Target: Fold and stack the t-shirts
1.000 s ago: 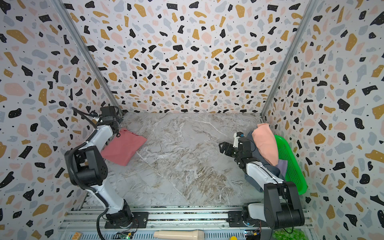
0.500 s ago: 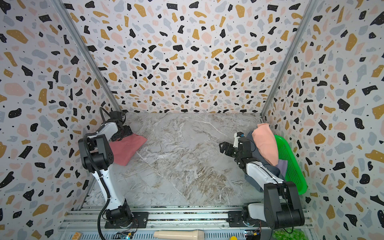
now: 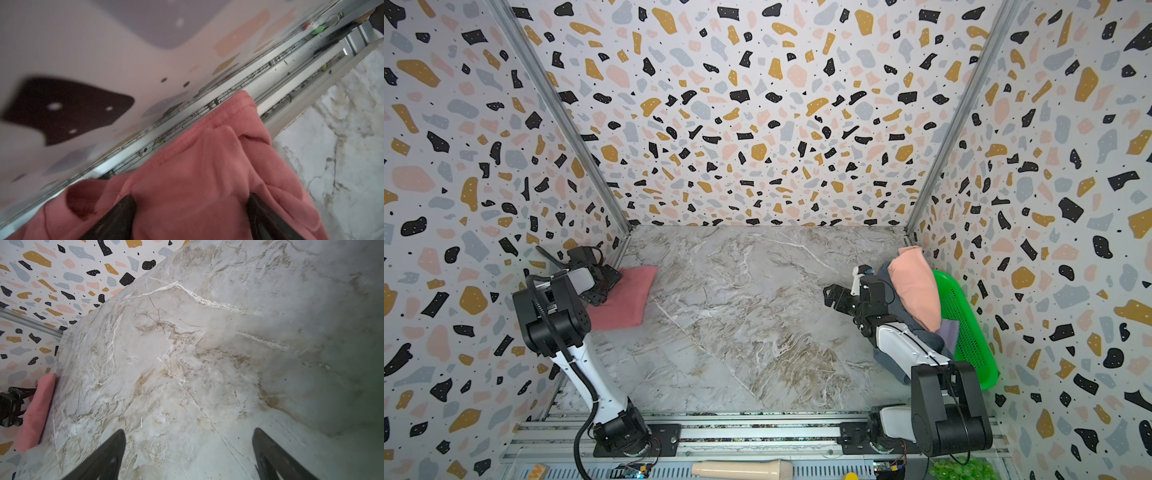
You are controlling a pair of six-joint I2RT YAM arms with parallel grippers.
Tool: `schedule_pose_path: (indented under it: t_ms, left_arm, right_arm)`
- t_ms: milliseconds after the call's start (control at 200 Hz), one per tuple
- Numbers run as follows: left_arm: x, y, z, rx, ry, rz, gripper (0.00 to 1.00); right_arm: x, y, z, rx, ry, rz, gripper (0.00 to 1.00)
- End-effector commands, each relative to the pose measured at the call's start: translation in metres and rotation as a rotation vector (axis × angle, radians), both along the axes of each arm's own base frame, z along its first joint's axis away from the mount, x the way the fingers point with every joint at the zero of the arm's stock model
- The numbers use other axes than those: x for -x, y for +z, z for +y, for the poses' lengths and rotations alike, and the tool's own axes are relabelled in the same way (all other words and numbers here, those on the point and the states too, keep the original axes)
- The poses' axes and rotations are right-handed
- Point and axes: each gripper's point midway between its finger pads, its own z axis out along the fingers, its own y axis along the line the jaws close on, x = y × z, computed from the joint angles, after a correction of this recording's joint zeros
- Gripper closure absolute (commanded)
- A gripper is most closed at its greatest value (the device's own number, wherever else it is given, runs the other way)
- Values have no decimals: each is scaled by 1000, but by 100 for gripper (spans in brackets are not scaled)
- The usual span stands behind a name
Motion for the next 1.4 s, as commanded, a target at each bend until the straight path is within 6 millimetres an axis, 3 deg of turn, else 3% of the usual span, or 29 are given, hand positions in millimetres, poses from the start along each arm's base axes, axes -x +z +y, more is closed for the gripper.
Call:
schedule_pose_path:
  t_ms: [0,155,325,611,1096,1391]
  left_arm:
    - [3,-7,-17,61,-27,2,14]
    - [7,16,-27,36,-73,-24,14]
    - [28,14,-48,-2,-84,19,14]
    - [43,35,-55,-102,-87,51,13]
    - [59,-43,-127,95,-181,94,13]
    - [77,-54,-153,160,-170,71,14]
  right_arm:
    - [-5,8,-1,5,-2,-13,5]
    - [-6,8,-1,4,-2,-14,5]
    - [-8,8,2,-1,10,-14,5]
    - [-5,11,1,15,21,-22,5]
    - [7,13,-9,49,-9,-42,5]
    - [9,10,-11,53,1,-37,5]
